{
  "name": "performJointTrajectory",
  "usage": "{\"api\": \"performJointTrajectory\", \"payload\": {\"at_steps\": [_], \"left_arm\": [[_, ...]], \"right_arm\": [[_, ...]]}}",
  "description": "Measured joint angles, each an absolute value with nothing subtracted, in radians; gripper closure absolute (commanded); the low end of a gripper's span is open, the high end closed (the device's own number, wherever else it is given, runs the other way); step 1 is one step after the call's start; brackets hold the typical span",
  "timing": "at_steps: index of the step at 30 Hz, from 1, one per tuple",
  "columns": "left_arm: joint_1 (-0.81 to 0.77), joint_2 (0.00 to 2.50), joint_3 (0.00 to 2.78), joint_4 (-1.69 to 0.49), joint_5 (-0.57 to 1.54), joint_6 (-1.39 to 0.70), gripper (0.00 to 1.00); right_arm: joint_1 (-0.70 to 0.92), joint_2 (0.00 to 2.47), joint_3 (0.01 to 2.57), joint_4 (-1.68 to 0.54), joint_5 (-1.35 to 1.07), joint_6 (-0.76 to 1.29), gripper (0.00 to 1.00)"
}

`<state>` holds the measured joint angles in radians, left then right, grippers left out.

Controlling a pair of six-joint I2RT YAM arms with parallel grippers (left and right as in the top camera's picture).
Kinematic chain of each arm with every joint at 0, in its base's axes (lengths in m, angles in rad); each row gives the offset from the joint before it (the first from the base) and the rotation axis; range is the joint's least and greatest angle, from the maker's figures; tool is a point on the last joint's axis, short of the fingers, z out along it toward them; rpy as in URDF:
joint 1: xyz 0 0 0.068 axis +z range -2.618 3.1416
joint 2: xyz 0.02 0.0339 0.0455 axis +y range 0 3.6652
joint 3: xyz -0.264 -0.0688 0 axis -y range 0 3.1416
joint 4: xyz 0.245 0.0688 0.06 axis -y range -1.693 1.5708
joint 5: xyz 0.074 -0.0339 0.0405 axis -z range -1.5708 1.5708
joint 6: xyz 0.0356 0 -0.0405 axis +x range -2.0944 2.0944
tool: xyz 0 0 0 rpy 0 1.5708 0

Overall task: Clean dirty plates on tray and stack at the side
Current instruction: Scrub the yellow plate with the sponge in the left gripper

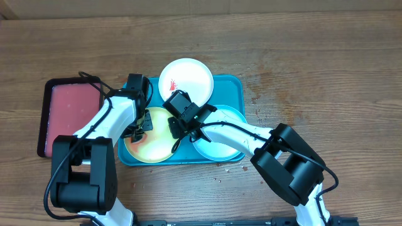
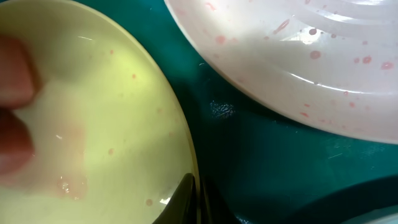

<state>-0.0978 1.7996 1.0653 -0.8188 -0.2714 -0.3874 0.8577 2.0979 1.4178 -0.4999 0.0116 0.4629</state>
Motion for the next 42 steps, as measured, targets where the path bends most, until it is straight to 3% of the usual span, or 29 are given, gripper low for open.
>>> {"api": "performJointTrajectory", "payload": {"at_steps": [6,16,25,34,42], "left_arm": [[-0.098,1.803,1.065,-0.818,-0.321,-0.429,0.96],[-0.097,1.803,1.074,-0.765,-0.053,-0.34,0.96],[-0.105,1.803,1.072,-0.839,-0.326,-0.414,0.96],[-0.083,1.803,1.073,-0.838,0.08,-0.289,0.96],[-0.092,1.745,1.087,-0.912,0.274,-0.187,0.96]], "right_arm": [[0.858,2.098,1.418,-0.507,0.007,0.463,0.96],[0.852,2.098,1.419,-0.52,-0.016,0.484,0.96],[0.852,2.098,1.423,-0.538,-0.024,0.498,0.96],[0.85,2.098,1.423,-0.544,-0.029,0.501,0.96],[0.85,2.098,1.439,-0.575,-0.046,0.503,0.96]]}}
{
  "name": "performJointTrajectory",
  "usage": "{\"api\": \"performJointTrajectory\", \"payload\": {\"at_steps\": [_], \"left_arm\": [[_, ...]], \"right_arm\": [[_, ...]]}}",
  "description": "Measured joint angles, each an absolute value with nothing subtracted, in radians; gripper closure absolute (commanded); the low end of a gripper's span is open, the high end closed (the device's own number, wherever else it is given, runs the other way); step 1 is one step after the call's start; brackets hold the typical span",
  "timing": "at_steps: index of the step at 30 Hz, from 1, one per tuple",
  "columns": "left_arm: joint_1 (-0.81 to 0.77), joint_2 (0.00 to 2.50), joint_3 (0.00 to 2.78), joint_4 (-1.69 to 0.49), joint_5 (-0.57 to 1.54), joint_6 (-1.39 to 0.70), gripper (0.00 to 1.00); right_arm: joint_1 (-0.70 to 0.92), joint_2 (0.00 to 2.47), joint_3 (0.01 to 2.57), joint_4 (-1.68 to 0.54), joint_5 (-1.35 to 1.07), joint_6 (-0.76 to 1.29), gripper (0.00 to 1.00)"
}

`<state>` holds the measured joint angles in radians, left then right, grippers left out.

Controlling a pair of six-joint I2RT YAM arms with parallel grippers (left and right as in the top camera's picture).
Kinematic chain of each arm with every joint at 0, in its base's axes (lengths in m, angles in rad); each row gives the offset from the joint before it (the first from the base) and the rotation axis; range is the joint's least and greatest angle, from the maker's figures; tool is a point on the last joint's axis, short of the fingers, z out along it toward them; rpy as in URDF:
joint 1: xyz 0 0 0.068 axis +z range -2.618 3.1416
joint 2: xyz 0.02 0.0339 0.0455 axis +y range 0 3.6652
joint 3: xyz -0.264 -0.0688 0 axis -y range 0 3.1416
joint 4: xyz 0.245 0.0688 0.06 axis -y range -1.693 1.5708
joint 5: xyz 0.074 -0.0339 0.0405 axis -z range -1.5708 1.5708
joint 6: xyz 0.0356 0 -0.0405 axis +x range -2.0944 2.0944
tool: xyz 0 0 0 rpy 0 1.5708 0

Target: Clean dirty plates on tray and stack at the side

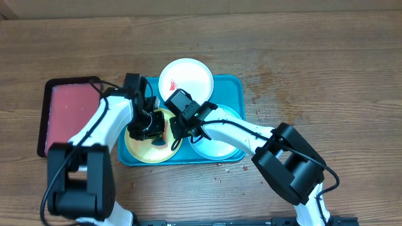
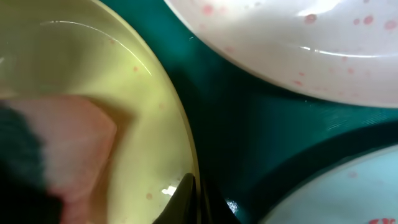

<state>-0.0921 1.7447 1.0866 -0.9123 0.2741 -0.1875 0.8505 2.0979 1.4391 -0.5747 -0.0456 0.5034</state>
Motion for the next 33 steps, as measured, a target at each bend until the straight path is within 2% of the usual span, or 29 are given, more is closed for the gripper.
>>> {"api": "performJointTrajectory", "payload": {"at_steps": [7,12,19,26,33], "left_arm": [[-0.092,1.44,1.103,-0.92,0.251,-0.18,0.96],[-0.092,1.282,1.106,-0.929,0.035,-0.229,0.96],[-0.043,1.247,1.106,-0.932,-0.071,-0.275,0.96],[0.216,1.247,1.106,-0.944,-0.057,-0.327,0.96],[0.278,1.248,1.106,-0.943,-0.027,-0.338,0.96]], "right_arm": [[0.851,2.099,1.496,-0.643,-0.05,0.504,0.96],[0.852,2.104,1.6,-0.762,-0.051,0.5,0.96],[0.852,2.104,1.759,-0.956,0.059,0.497,0.96],[0.856,2.104,1.84,-1.127,0.298,0.467,0.96],[0.903,2.104,1.984,-1.249,0.573,0.403,0.96]]}}
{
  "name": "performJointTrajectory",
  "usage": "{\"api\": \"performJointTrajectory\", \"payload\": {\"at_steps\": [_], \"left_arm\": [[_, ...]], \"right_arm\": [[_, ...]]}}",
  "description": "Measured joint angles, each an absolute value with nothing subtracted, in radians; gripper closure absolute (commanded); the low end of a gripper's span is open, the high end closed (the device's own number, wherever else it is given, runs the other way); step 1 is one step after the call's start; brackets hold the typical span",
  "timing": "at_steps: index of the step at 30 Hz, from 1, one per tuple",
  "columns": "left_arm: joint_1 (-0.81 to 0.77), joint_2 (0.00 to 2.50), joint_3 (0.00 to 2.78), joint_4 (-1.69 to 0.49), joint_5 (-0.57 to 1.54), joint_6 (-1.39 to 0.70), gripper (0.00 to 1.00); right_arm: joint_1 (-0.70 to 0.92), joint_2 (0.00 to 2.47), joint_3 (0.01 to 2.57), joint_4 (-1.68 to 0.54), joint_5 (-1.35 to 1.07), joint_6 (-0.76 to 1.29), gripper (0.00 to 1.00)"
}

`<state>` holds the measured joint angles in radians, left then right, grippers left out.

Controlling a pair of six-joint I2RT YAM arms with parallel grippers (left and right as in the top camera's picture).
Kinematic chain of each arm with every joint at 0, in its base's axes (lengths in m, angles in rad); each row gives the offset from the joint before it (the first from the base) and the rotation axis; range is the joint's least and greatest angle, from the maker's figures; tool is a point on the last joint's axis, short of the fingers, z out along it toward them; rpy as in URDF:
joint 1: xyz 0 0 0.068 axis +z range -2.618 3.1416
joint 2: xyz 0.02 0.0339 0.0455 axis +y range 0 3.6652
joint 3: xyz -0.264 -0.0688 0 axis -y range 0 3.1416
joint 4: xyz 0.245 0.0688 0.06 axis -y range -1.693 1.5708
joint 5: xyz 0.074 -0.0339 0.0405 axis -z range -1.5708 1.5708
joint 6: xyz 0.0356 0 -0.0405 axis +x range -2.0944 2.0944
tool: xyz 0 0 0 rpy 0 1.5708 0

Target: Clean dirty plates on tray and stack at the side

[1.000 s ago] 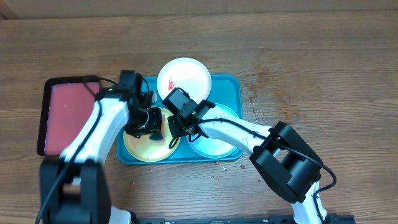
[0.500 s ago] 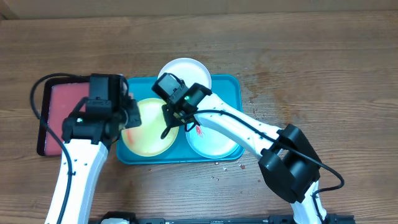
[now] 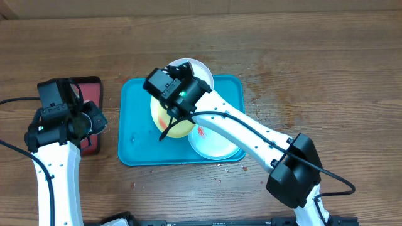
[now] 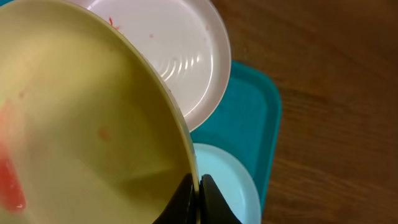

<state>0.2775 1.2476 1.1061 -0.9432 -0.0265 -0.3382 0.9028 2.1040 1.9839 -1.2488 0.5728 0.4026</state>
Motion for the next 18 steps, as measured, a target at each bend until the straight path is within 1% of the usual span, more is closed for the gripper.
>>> {"api": "performJointTrajectory", "payload": {"at_steps": [13,18], "left_arm": [[0.278,1.301,1.106,-0.945,-0.019,-0.338,0.96],[0.278,1.302,1.106,-0.947,-0.019,-0.338,0.96]], "right_arm": [[1.073,2.104,2.018,-1.24,1.026,0.102,0.96],[1.099,2.104,2.018,-1.233,1.118,0.058,0.96]]}}
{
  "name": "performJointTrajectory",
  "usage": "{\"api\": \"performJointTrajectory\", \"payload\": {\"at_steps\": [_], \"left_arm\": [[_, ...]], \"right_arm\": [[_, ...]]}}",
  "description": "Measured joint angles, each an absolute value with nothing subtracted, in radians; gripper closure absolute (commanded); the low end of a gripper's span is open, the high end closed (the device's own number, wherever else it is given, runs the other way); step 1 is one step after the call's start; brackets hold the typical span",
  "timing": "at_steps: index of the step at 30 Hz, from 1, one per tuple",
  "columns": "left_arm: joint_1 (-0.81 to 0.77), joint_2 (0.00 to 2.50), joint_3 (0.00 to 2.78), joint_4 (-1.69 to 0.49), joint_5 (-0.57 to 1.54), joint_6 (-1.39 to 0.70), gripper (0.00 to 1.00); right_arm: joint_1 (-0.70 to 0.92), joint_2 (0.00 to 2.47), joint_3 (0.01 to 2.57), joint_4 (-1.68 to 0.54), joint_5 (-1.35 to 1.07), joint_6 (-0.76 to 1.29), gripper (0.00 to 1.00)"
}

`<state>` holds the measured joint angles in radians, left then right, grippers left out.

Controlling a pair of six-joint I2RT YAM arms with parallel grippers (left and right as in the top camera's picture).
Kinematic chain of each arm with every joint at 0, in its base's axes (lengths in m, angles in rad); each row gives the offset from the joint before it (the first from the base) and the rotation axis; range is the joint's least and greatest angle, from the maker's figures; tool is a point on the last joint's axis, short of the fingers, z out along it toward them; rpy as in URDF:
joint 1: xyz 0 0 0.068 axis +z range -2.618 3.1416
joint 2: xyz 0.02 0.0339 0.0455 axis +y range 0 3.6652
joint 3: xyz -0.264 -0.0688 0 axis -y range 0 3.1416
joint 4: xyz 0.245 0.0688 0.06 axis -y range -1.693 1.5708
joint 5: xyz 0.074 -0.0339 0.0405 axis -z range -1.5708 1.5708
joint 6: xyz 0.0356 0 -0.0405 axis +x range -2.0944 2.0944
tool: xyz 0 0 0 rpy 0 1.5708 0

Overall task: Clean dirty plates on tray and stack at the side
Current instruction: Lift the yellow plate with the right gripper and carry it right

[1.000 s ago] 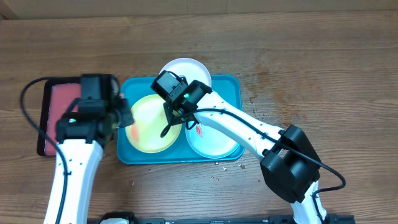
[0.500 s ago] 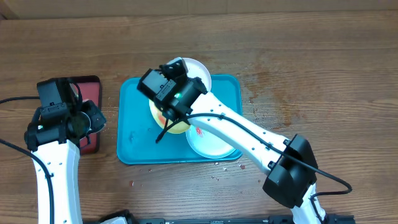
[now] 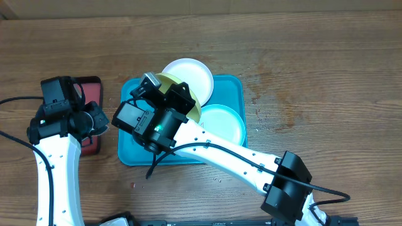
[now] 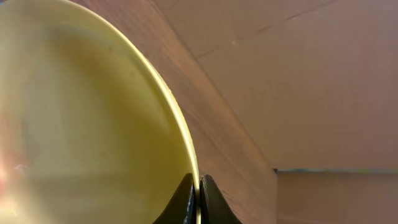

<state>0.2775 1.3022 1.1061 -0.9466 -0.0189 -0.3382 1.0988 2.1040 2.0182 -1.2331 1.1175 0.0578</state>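
Note:
A yellow plate (image 4: pixel 93 124) fills the left of the right wrist view, and my right gripper (image 4: pixel 199 182) is shut on its rim. Overhead, that plate (image 3: pixel 195 103) is held up on edge above the teal tray (image 3: pixel 132 150), with the right gripper (image 3: pixel 179 99) at its near side. A white plate (image 3: pixel 191 74) with red specks lies at the tray's far end. A pale blue plate (image 3: pixel 225 122) lies at its right. My left gripper (image 3: pixel 95 119) hangs left of the tray; whether it holds anything is hidden.
A dark tray with a red-pink pad (image 3: pixel 92 88) lies at the far left, mostly under the left arm. Bare wooden table (image 3: pixel 314 75) stretches to the right of the teal tray. A cardboard wall (image 4: pixel 298 74) stands behind the table.
My right gripper has raised the yellow plate and tipped it further; its wrist view now faces table and wall instead of the tray. The left arm has hardly moved.
First the yellow plate lay in the tray, my right gripper pinching its rim and the left gripper over it. Then the left held something pink against the plate. Later the left arm was back over the dark tray and the right held the plate lifted, now higher.

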Motion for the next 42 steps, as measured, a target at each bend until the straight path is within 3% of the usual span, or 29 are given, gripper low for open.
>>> {"api": "performJointTrajectory", "payload": {"at_steps": [10,16,21,25,30,34,38,42], "left_arm": [[0.278,1.302,1.106,-0.947,-0.019,-0.338,0.96],[0.278,1.302,1.106,-0.947,-0.019,-0.338,0.96],[0.278,1.302,1.106,-0.948,-0.019,-0.338,0.96],[0.278,1.302,1.106,-0.948,-0.019,-0.338,0.96],[0.278,1.302,1.106,-0.952,-0.019,-0.339,0.96],[0.278,1.302,1.106,-0.954,-0.019,-0.338,0.96],[0.278,1.302,1.106,-0.955,-0.019,-0.338,0.96],[0.278,1.302,1.106,-0.954,-0.018,-0.338,0.96]], "right_arm": [[1.1,2.104,2.018,-1.224,1.141,0.051,0.96],[1.07,2.104,2.018,-1.188,0.933,0.069,0.96],[1.036,2.104,2.019,-1.18,0.96,0.12,0.96],[1.039,2.104,2.02,-1.165,0.896,-0.053,0.96],[1.043,2.104,2.023,-1.106,0.849,-0.124,0.96],[1.049,2.104,2.023,-1.087,0.9,-0.052,0.96],[1.048,2.104,2.024,-1.113,0.736,-0.081,0.96],[1.053,2.104,2.024,-1.102,0.77,0.02,0.96]]}}
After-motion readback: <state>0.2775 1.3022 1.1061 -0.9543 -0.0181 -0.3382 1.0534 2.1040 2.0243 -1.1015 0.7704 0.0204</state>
